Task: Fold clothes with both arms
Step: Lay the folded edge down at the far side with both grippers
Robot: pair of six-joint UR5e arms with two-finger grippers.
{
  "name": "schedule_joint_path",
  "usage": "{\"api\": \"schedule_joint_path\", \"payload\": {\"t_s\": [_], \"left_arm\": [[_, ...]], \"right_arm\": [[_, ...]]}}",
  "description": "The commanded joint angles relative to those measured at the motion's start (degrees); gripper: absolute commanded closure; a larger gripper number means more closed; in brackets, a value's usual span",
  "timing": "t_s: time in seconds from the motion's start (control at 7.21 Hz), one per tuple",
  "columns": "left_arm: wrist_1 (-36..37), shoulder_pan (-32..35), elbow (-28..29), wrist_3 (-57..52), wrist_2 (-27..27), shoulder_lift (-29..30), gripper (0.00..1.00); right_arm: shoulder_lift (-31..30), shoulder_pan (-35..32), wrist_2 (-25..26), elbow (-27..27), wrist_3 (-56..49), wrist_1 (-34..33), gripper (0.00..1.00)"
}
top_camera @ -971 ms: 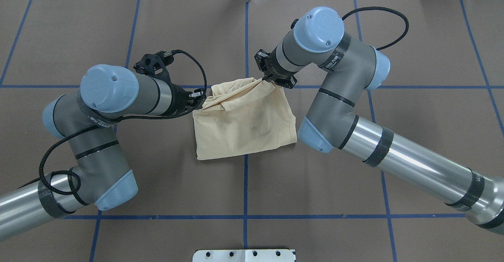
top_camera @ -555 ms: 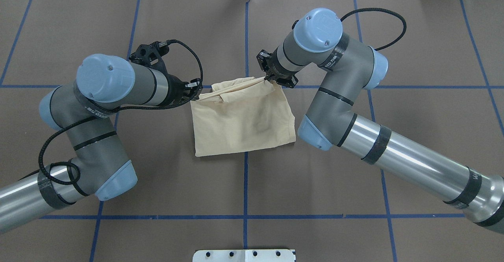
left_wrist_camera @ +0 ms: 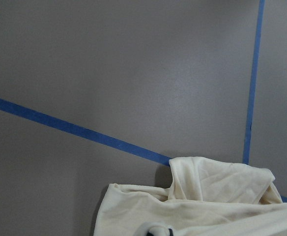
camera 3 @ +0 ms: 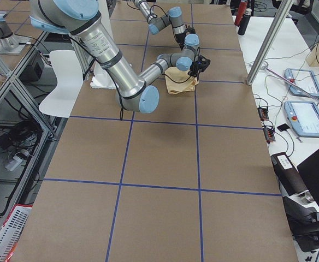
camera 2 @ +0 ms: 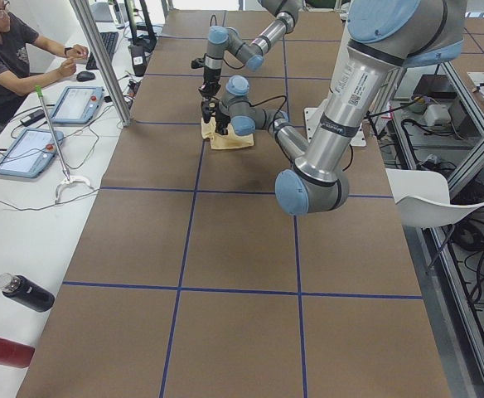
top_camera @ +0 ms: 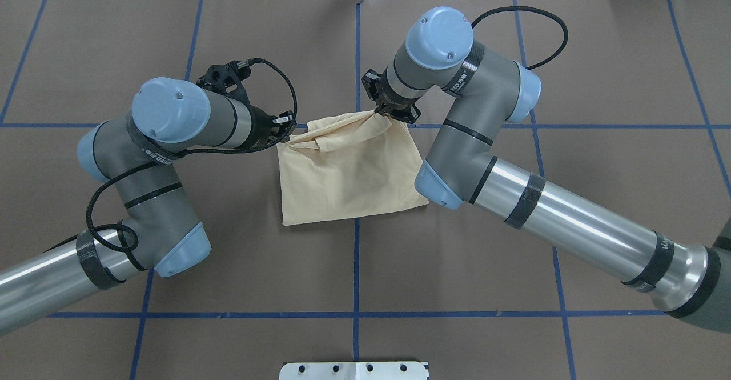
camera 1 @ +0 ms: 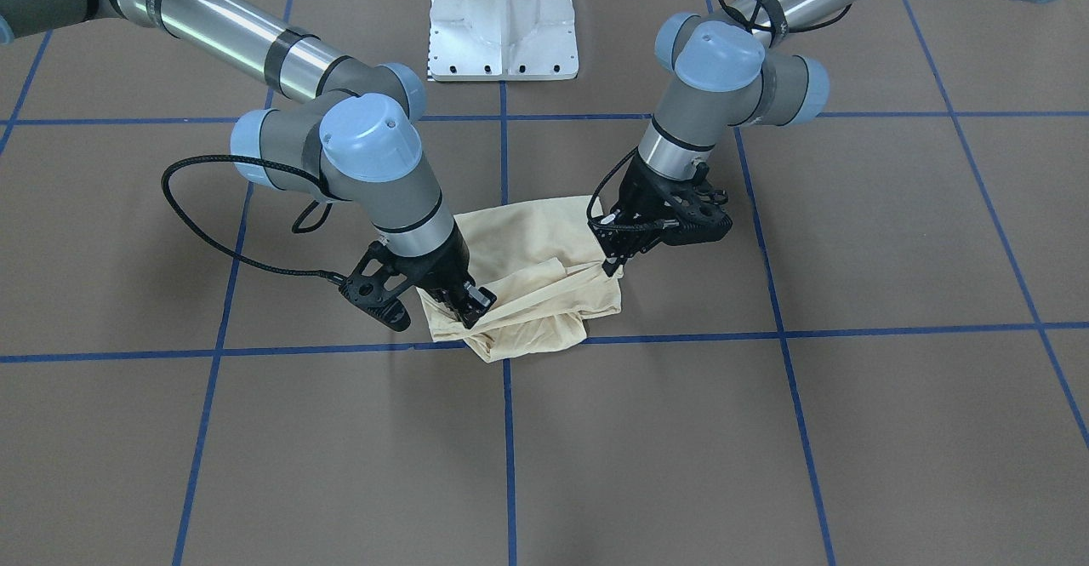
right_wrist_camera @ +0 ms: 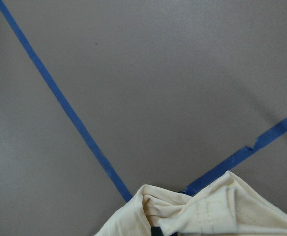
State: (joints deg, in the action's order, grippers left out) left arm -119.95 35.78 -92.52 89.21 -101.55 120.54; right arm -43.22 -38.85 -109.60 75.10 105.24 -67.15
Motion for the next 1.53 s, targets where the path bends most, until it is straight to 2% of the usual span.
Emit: {"api": "schedule_joint_path", "payload": {"t_s": [0.0, 0.14, 0.28, 0.42, 0.55, 0.69, 0.83, 0.97, 1.11, 1.39], "left_arm": [[-0.1, 0.7, 0.5, 0.0, 0.0, 0.0, 1.00], [-0.2, 0.7, 0.8, 0.0, 0.0, 0.1, 1.00], [-0.3, 0.6, 0.8, 0.1, 0.0, 0.4, 1.00], [-0.5, 0.6, 0.6, -0.1, -0.1, 0.7, 0.96], [-0.9, 0.5, 0.6, 0.1, -0.1, 0.9, 0.59], [-0.9, 0.5, 0.6, 0.3, -0.1, 0.9, 0.53], [-0.9, 0.6, 0.7, 0.3, 0.0, 0.8, 0.47], [-0.7, 0.6, 0.8, 0.0, 0.0, 0.7, 0.37], [-0.2, 0.8, 0.8, -0.3, 0.0, 0.5, 0.22], [0.2, 2.4, 0.4, -1.0, 0.0, -0.2, 0.05]], "right_arm": [[0.7, 0.0, 0.1, -2.1, 0.0, 0.0, 1.00], [0.9, 0.0, 0.0, -2.2, 0.0, 0.0, 1.00], [1.2, 0.0, 0.0, -2.3, 0.0, 0.1, 0.94], [1.8, 0.0, 0.0, -2.3, 0.0, 0.1, 0.44], [2.0, 0.0, 0.0, -2.3, 0.0, 0.5, 0.42], [1.7, 0.0, 0.1, -2.4, 0.0, 1.9, 0.34], [1.6, 0.0, 0.1, -2.4, 0.0, 2.1, 0.21], [1.5, 0.0, 0.1, -2.4, 0.0, 2.2, 0.02], [1.5, 0.0, 0.1, -2.3, -0.4, 2.3, 0.01], [1.7, 0.0, -0.1, -1.9, -6.8, 3.4, 0.01]]}}
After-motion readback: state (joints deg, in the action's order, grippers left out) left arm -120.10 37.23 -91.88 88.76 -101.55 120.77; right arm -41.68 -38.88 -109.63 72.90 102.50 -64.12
